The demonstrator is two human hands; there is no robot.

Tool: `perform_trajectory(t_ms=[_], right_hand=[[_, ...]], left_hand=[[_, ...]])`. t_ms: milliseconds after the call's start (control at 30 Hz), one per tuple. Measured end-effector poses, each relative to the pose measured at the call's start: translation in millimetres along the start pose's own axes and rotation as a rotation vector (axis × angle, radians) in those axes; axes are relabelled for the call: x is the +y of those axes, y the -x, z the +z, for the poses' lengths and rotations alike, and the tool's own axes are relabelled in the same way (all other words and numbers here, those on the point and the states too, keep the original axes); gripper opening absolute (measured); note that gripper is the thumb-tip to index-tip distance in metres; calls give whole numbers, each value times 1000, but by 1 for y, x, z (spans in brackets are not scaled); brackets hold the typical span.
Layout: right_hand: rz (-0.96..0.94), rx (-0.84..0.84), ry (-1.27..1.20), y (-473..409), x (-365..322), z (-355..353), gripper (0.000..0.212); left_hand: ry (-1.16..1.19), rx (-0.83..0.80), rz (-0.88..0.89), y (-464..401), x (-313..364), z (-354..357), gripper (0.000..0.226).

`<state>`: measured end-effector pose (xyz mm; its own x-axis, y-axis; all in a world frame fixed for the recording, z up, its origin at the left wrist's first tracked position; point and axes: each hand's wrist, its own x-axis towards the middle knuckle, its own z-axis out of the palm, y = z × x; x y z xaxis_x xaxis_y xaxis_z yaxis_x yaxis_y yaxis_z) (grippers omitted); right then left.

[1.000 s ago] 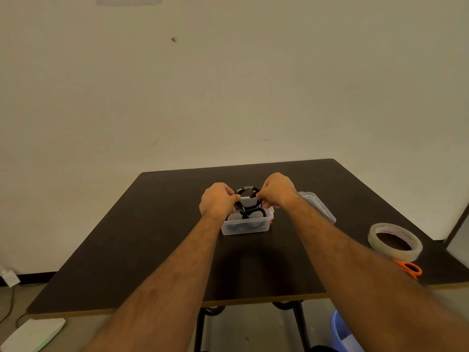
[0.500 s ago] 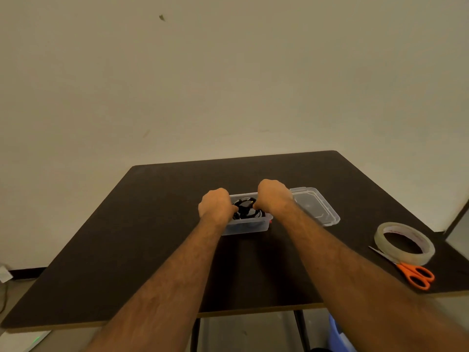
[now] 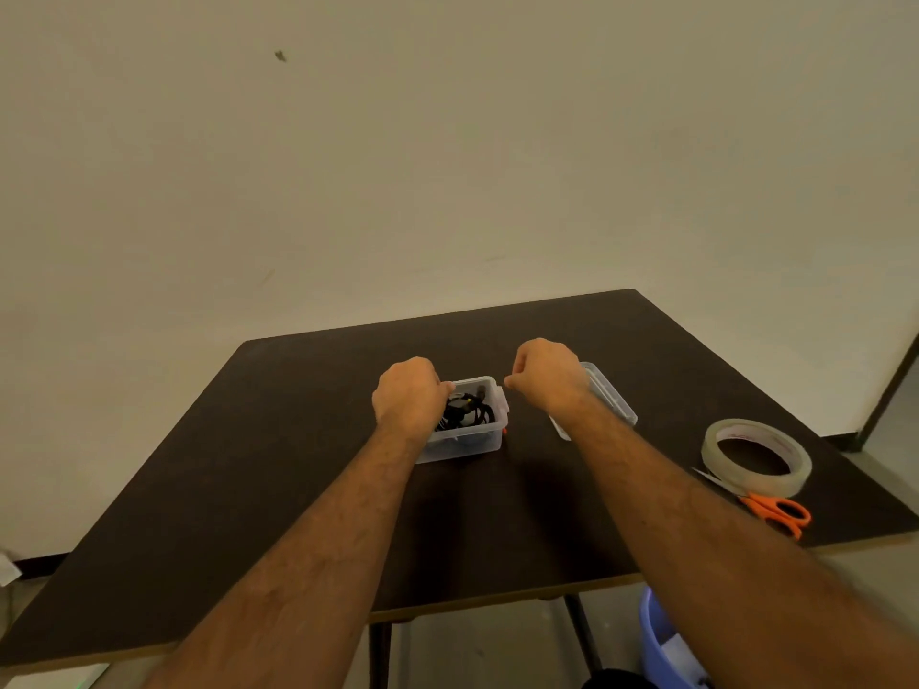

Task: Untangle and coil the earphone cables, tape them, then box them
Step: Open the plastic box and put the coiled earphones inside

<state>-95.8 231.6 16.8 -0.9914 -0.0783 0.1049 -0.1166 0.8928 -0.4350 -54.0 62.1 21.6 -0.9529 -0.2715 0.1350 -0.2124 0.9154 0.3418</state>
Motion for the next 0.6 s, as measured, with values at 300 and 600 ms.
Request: perform_trajectory(t_ms=[300, 600], right_hand=[[185, 88, 99, 5, 86, -14, 15], [343, 9, 26, 0, 133, -10, 11]], left_hand=[[86, -51, 215, 21, 82, 28, 19], [67, -134, 145, 19, 135, 94, 34]])
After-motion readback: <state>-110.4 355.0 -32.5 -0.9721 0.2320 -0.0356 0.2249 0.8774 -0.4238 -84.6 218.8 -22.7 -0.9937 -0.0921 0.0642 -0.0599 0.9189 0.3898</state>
